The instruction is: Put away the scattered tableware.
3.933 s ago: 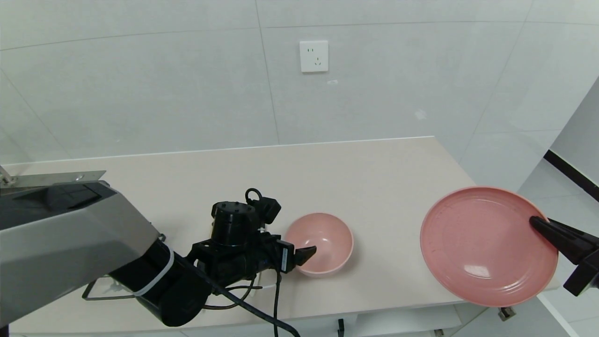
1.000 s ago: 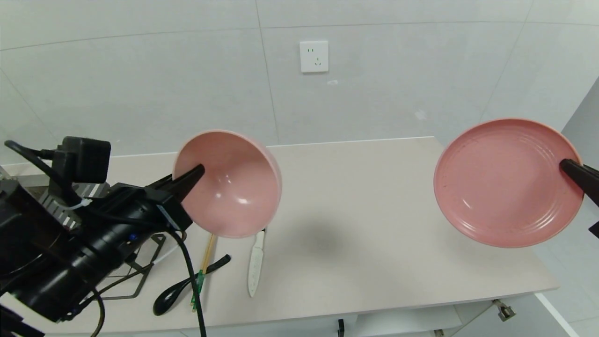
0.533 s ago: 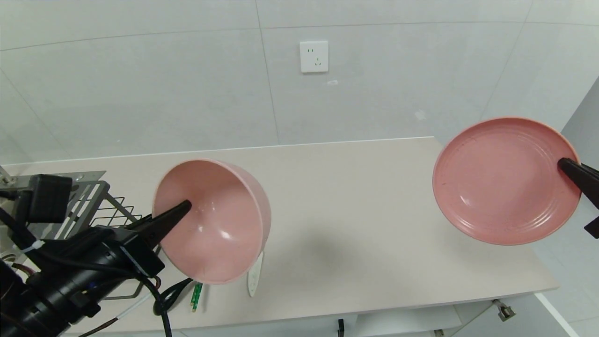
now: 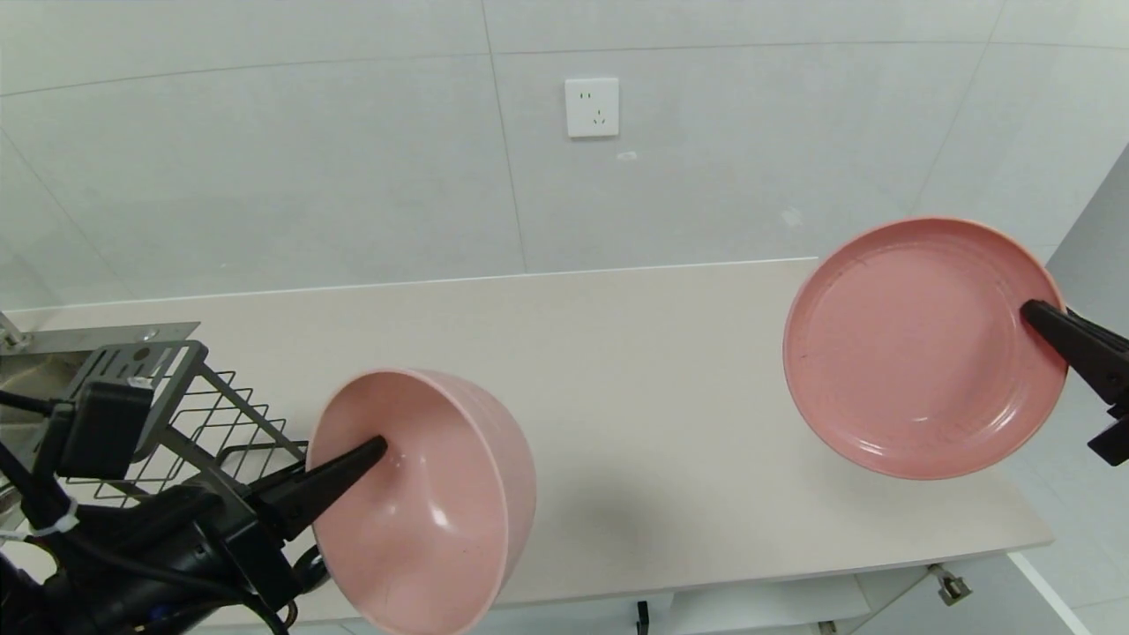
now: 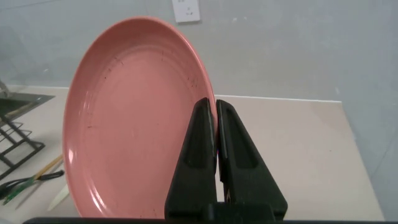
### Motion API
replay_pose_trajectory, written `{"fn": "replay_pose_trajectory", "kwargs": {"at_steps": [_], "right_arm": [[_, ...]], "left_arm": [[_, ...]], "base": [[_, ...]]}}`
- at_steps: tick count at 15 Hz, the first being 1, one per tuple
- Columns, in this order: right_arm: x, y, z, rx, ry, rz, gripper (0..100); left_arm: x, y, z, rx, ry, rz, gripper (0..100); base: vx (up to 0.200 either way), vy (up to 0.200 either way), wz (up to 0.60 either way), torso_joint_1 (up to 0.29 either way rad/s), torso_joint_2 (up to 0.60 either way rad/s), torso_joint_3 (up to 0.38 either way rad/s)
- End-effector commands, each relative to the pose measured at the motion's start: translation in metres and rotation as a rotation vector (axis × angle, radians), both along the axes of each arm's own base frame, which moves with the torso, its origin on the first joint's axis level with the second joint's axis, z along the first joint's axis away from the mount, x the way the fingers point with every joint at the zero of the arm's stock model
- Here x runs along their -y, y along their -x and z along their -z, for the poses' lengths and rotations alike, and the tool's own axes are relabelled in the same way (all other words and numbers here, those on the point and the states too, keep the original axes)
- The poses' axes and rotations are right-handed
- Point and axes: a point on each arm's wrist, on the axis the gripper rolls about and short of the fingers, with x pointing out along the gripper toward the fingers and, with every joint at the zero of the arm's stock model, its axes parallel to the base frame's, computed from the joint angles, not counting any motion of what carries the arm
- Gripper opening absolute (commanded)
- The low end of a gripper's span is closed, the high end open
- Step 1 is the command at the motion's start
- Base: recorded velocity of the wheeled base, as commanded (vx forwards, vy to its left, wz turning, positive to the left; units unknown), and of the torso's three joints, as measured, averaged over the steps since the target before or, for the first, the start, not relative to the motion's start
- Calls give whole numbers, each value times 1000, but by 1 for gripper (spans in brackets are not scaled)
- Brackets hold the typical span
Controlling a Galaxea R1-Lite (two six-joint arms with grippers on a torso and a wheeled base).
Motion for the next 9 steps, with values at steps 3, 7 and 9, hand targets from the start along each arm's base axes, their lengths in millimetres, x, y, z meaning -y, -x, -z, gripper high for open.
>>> {"fn": "replay_pose_trajectory", "kwargs": {"at_steps": [3, 7, 9], "right_arm": [[-4, 0, 5, -20, 8, -18, 0], [-4, 2, 4, -7, 20, -19, 0], [-4, 2, 4, 11, 48, -10, 0]], "left_arm": [[10, -1, -1, 26, -6, -214, 0], [17, -9, 0, 29, -38, -231, 0], [28, -19, -4, 98, -67, -202, 0]], "base": [[0, 0, 0, 0, 0, 0], [0, 0, 0, 0, 0, 0], [0, 0, 0, 0, 0, 0]]}}
